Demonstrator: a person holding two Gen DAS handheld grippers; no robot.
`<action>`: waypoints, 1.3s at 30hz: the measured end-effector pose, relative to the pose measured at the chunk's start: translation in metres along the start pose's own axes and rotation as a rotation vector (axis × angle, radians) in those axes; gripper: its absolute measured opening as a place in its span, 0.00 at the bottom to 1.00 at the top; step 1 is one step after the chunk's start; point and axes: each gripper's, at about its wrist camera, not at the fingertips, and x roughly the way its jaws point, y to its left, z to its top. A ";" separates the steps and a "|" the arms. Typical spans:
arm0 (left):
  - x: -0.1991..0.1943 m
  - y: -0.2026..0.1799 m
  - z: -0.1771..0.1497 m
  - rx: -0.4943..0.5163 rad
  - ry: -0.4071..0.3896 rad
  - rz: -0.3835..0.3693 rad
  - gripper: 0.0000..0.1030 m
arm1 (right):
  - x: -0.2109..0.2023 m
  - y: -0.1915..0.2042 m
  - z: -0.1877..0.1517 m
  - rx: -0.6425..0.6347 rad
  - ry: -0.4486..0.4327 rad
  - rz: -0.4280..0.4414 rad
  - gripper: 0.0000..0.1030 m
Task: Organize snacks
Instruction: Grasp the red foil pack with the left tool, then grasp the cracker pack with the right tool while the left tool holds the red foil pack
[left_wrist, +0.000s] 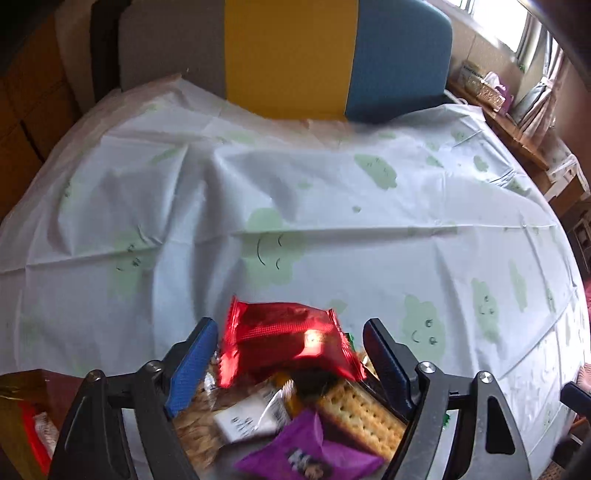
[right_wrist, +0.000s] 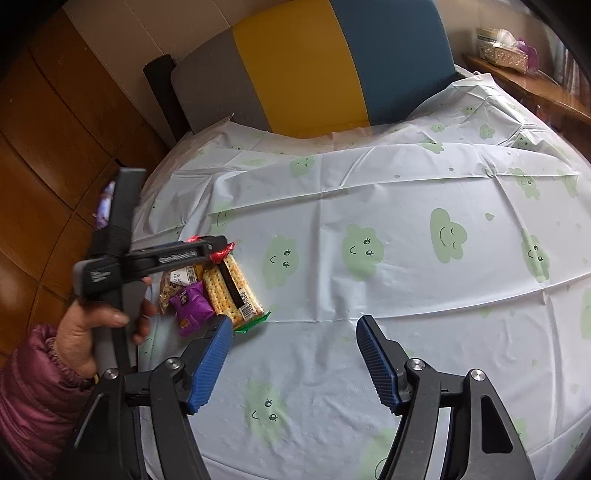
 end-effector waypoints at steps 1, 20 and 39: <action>0.002 0.000 -0.002 -0.010 -0.001 -0.013 0.60 | 0.000 0.000 0.000 0.000 -0.002 -0.002 0.68; -0.119 -0.028 -0.101 0.113 -0.222 -0.117 0.49 | 0.013 0.004 -0.007 -0.052 0.028 -0.062 0.68; -0.107 -0.022 -0.232 0.115 -0.132 -0.167 0.49 | 0.065 0.074 -0.015 -0.341 0.138 -0.020 0.61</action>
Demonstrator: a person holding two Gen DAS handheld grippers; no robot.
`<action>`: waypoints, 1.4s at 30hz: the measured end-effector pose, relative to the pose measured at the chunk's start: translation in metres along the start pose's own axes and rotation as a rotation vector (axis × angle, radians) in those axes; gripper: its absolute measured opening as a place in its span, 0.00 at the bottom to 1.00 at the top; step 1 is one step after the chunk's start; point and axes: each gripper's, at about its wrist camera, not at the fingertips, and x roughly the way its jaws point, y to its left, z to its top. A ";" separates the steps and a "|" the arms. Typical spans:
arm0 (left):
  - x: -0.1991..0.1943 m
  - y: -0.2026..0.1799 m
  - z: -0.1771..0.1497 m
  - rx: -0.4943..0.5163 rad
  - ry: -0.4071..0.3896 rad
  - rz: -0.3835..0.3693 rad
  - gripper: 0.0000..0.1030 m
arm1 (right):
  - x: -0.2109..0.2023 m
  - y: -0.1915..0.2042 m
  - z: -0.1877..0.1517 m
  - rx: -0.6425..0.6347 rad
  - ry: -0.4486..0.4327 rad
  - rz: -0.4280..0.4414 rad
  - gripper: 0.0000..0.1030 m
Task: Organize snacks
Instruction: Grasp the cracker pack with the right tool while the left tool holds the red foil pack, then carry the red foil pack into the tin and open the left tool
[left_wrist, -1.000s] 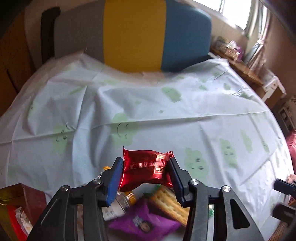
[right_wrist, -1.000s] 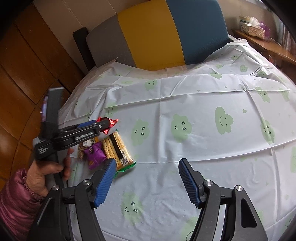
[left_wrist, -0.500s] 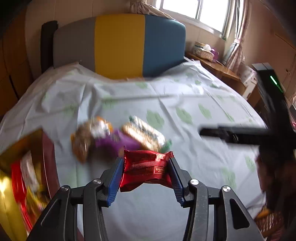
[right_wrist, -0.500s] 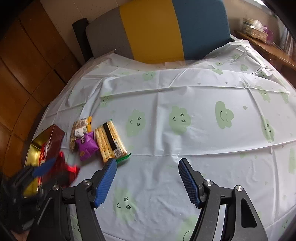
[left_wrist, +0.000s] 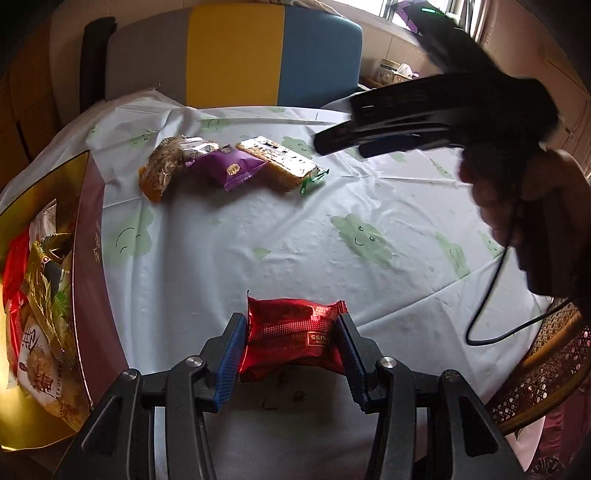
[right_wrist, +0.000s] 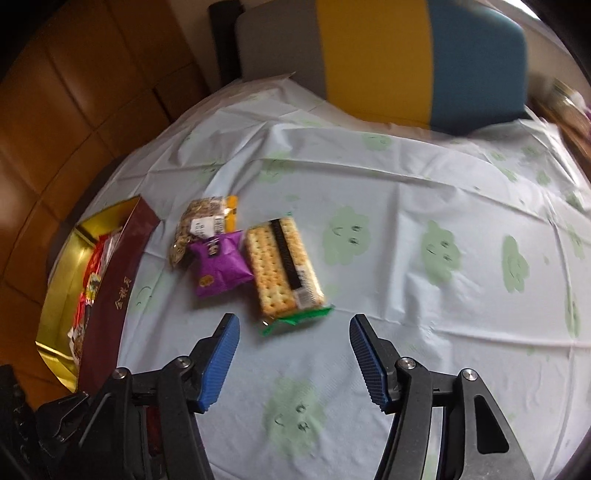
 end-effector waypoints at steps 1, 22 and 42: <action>0.000 0.000 -0.001 -0.005 -0.003 -0.005 0.49 | 0.006 0.004 0.004 -0.026 0.017 -0.016 0.61; 0.003 0.010 -0.006 -0.081 -0.023 -0.051 0.49 | 0.027 0.003 -0.026 -0.130 0.202 -0.056 0.49; 0.002 -0.005 -0.007 -0.041 -0.034 0.039 0.49 | 0.028 0.027 -0.046 -0.202 0.117 -0.097 0.50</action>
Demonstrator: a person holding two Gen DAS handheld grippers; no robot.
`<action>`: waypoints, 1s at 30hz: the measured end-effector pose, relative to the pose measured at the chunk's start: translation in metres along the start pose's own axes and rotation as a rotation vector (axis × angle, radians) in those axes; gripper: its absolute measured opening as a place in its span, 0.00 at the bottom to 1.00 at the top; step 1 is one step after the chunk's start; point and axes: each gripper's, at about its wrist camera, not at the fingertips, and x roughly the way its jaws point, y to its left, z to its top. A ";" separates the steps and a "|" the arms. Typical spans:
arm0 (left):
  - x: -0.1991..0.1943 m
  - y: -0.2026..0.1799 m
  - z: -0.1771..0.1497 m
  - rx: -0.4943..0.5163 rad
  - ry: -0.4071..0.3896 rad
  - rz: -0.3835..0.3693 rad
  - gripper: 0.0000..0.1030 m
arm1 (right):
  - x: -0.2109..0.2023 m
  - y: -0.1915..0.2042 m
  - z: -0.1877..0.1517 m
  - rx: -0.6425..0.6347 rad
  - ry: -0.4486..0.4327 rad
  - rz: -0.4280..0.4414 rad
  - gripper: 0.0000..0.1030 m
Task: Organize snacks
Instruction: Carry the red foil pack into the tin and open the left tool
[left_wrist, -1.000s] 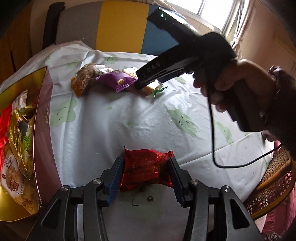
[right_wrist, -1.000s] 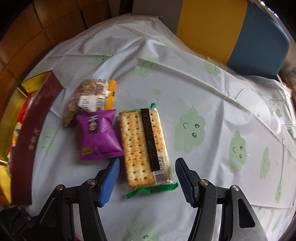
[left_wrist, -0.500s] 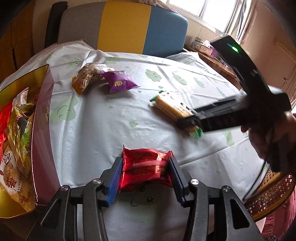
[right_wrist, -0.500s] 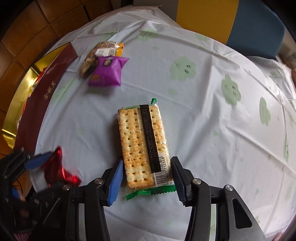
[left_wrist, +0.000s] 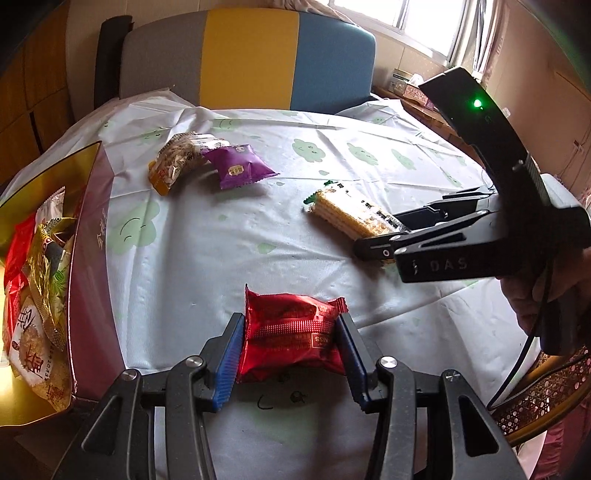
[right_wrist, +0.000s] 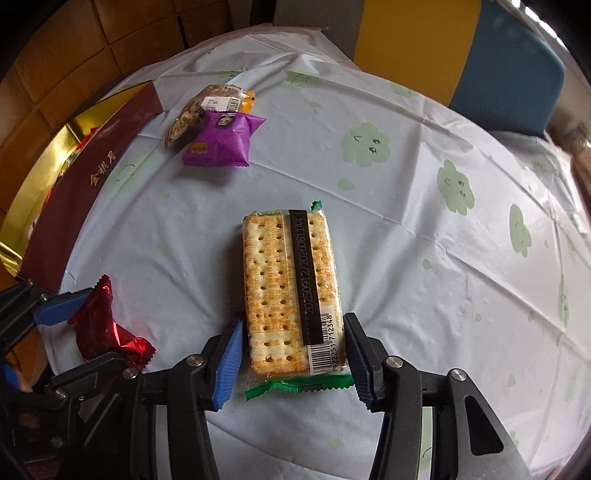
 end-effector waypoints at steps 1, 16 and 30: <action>0.000 0.000 0.000 0.000 -0.001 0.002 0.49 | 0.001 0.003 0.000 -0.001 0.001 0.001 0.50; -0.010 -0.001 -0.003 -0.003 -0.012 0.035 0.48 | 0.000 0.000 0.002 -0.020 -0.002 -0.001 0.50; -0.050 0.004 0.006 -0.027 -0.106 0.052 0.48 | 0.001 -0.001 -0.002 -0.030 -0.017 -0.006 0.50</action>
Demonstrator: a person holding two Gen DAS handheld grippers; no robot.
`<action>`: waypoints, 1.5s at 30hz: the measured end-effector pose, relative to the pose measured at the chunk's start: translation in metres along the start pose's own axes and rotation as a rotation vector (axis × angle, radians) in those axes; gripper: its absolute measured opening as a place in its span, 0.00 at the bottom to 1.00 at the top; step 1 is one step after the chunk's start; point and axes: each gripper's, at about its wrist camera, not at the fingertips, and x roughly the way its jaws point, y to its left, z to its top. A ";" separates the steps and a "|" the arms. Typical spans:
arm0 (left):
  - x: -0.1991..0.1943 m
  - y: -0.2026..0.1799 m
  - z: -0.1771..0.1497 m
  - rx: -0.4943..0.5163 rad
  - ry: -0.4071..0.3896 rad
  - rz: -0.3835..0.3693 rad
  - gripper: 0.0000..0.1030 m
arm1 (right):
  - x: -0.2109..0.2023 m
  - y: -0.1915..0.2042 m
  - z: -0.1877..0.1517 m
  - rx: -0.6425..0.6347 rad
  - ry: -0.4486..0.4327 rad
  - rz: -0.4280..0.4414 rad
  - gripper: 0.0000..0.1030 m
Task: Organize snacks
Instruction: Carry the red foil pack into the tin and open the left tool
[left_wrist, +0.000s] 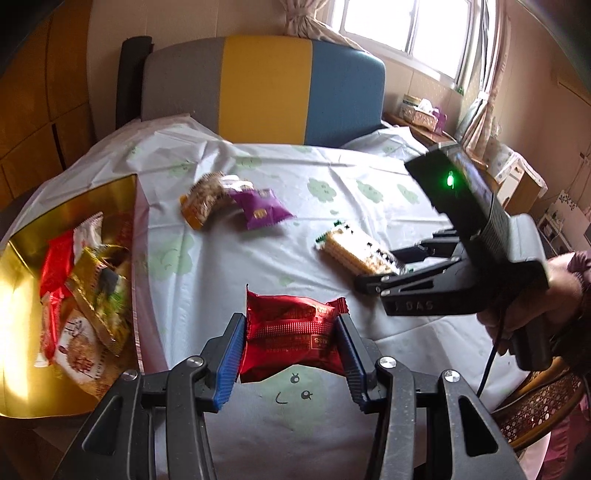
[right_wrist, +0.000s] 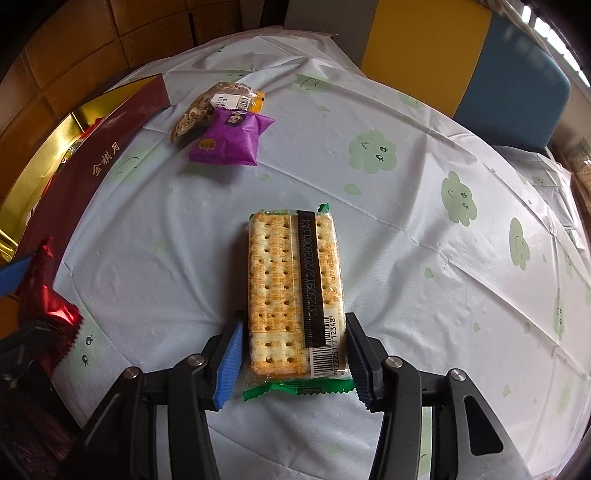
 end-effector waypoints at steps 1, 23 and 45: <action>-0.002 0.001 0.001 -0.003 -0.003 0.001 0.48 | 0.000 0.001 0.000 -0.003 -0.002 -0.003 0.50; -0.056 0.103 0.015 -0.240 -0.108 0.140 0.48 | 0.000 0.001 -0.002 -0.003 -0.006 -0.003 0.50; -0.049 0.221 -0.039 -0.646 0.023 0.193 0.53 | -0.001 0.000 -0.001 0.000 -0.004 -0.003 0.50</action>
